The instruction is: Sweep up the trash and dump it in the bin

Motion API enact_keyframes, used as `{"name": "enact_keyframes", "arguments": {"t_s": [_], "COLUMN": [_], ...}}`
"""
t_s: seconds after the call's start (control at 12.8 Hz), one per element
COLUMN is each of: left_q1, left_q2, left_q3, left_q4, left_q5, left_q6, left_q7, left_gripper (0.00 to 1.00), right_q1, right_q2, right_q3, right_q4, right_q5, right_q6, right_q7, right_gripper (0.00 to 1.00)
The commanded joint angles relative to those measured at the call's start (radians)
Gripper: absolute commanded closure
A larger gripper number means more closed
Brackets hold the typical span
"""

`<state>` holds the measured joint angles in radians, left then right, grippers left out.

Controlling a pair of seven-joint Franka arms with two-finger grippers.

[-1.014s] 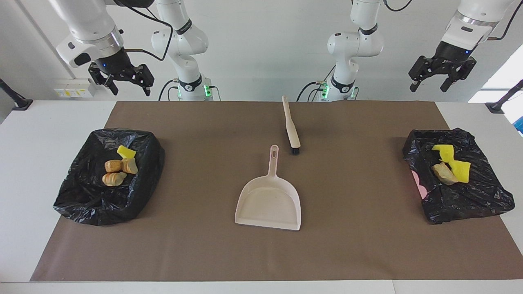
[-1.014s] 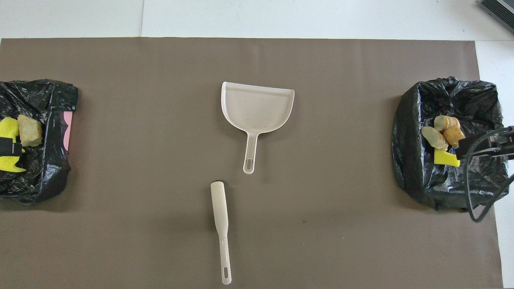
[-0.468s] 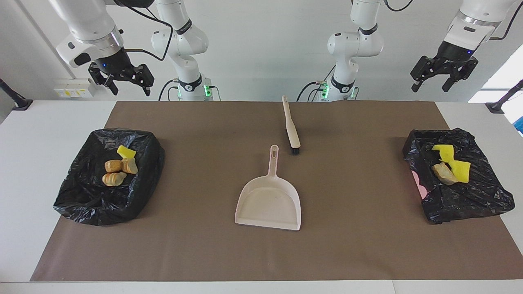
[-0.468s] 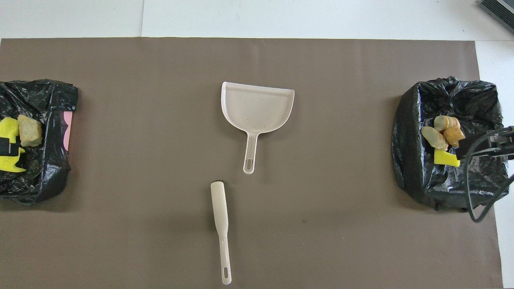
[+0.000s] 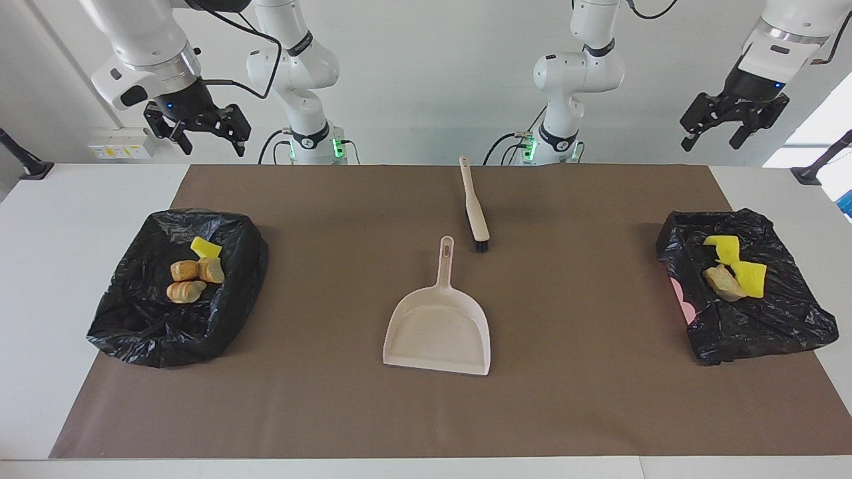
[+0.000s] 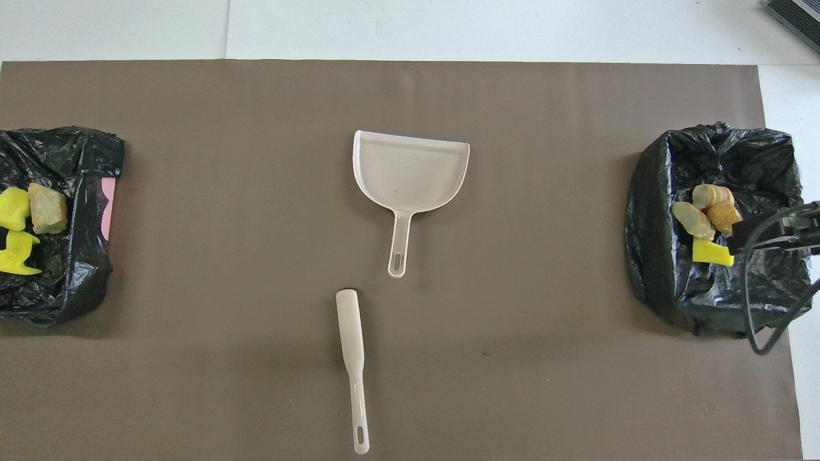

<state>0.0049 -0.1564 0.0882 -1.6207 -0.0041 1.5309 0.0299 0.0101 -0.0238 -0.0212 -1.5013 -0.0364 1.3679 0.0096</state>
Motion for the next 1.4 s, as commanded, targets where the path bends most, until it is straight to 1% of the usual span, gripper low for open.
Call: {"name": "enact_keyframes", "arguments": {"t_s": [0.0,0.16,0.31,1.01,1.17,1.33], "left_q1": [0.12,0.133,0.138,0.116,0.116,0.096], "left_q2": [-0.011,-0.014,-0.012,-0.017,-0.012,-0.014], "left_q3": [-0.016,-0.089,-0.126,-0.128,-0.128,-0.142], "left_q4": [-0.016,-0.014,-0.014,-0.005,-0.001,-0.001], "left_q5": [0.007,0.009,0.007,0.016,0.009,0.009], "left_q6": [0.002,-0.023,-0.022,-0.022,0.014,-0.012], "left_q7": [0.005,-0.004,-0.002,-0.002,0.005,-0.001], "left_gripper": [0.0,0.0,0.0,0.0,0.0,0.0], "right_q1": [-0.009,-0.01,-0.015,-0.015,-0.015,-0.015], "right_q2": [-0.013,-0.015,-0.016,-0.018,-0.018,-0.018], "right_q3": [0.0,0.0,0.0,0.0,0.0,0.0], "right_q4": [-0.007,-0.008,-0.013,-0.014,-0.016,-0.016], "right_q5": [0.018,0.018,0.018,0.018,0.018,0.018], "right_q6": [-0.004,-0.004,-0.004,-0.004,-0.004,-0.004], "right_q7": [-0.029,-0.03,-0.031,-0.031,-0.031,-0.031], "right_gripper": [0.0,0.0,0.0,0.0,0.0,0.0]}}
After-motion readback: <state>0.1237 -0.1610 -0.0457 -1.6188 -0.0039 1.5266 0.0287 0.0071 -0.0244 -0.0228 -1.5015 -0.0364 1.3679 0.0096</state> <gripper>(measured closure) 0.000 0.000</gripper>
